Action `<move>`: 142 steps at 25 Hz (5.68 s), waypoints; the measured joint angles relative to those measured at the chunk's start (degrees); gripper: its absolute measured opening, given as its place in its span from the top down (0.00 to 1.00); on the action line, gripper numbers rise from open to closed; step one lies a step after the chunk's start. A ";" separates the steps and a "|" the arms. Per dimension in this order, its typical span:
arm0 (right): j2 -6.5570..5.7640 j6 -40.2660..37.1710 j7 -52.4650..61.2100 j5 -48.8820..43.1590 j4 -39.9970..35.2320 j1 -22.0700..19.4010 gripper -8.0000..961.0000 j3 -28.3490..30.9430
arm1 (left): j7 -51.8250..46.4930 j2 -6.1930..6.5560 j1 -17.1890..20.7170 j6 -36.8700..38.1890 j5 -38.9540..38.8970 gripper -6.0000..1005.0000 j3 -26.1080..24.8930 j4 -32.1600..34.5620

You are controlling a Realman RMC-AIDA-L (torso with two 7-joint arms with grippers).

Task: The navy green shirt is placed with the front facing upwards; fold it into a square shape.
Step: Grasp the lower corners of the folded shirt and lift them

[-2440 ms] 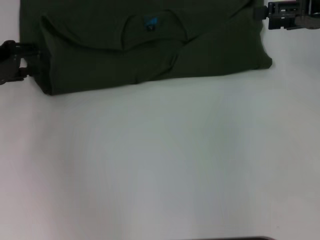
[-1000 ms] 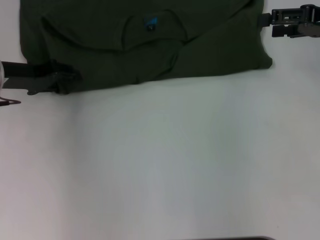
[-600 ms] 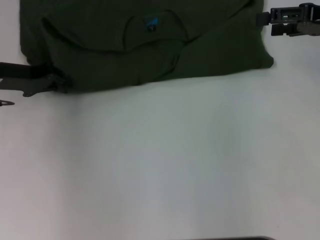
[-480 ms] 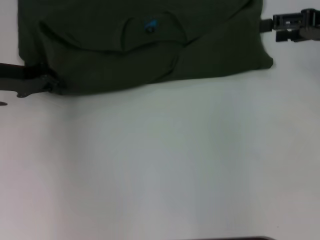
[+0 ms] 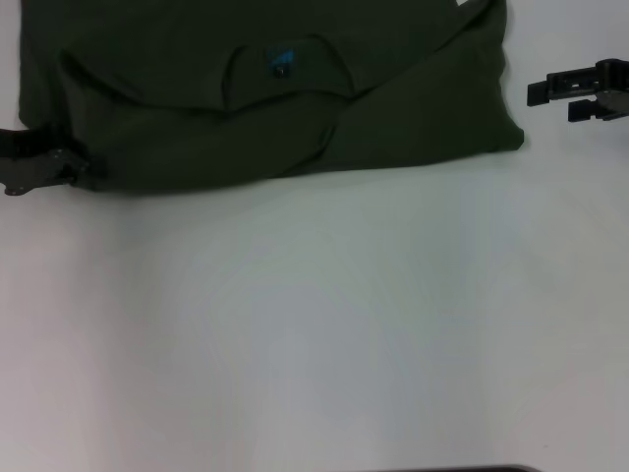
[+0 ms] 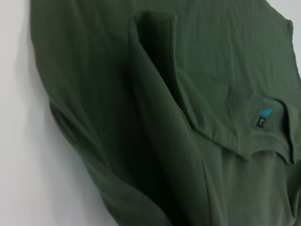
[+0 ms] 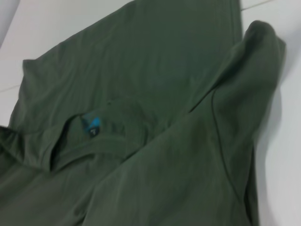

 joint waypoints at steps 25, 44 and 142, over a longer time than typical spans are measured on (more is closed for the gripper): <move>3.96 13.81 -0.57 0.40 7.19 1.74 0.02 -3.89 | -0.11 -0.39 -0.54 -1.65 -0.01 0.95 -0.02 0.05; 4.52 15.08 -0.62 0.24 7.25 1.60 0.02 -4.37 | -0.06 -1.23 -0.62 -1.76 -0.01 0.95 -0.02 0.77; 1.60 -19.39 -0.49 -9.88 3.31 -6.34 0.92 -4.32 | 2.46 0.43 4.49 25.70 16.80 0.95 -1.11 6.12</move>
